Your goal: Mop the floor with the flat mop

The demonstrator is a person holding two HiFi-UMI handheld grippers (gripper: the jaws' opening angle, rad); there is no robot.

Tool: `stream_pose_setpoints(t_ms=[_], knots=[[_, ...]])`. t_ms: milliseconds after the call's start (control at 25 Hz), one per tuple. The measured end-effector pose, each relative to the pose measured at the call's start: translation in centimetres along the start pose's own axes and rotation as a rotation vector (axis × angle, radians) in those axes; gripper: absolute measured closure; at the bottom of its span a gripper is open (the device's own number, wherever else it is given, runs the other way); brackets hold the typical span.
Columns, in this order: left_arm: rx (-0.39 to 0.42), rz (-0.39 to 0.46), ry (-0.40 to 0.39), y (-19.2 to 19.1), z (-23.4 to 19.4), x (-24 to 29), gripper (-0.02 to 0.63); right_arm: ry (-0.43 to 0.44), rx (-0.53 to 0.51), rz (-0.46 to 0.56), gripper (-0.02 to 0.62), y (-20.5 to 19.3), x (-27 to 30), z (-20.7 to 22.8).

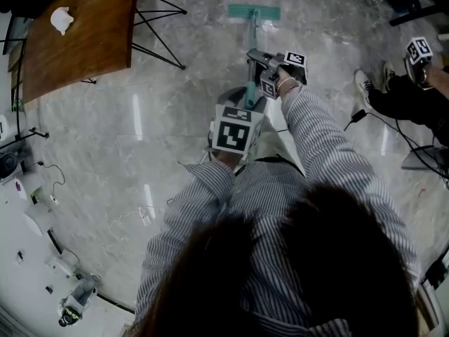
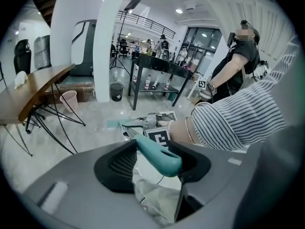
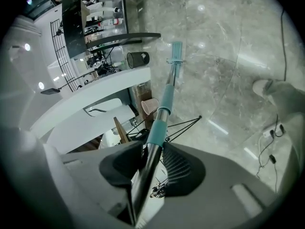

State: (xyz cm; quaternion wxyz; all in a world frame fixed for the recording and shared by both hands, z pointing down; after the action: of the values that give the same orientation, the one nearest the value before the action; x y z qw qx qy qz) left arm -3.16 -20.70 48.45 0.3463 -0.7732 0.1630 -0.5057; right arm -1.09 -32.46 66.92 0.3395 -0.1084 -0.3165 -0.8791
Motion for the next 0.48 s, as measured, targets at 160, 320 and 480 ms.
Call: stream_pose_setpoints(t_ms=[160,320,480], knots=[[0.028,0.001,-0.017,-4.8,1.7,-3.7,0.391,0.023,0.009,0.021,0.463,-3.5,-2.8,4.1],[0.063,-0.005,-0.032,-10.6,4.4,-8.0,0.391,0.051,0.031,0.035,0.463,-7.5,-6.7,9.4],[0.127,-0.044,-0.051,-17.1,7.5,-12.2,0.391,0.064,0.067,0.054,0.468,-11.5,-11.0,15.1]])
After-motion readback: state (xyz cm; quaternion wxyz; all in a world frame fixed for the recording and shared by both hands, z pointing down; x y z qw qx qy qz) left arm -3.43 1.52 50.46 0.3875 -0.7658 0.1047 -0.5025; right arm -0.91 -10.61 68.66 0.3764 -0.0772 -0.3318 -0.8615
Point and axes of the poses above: the fingertips, and each gripper's own axes: x forward along the fingers, z to its right, y out of its top, the point moved 3 cm from there along -x, backward along the fingers, and after that the axes turned 10 degrees about z, right-handed, at the moved point
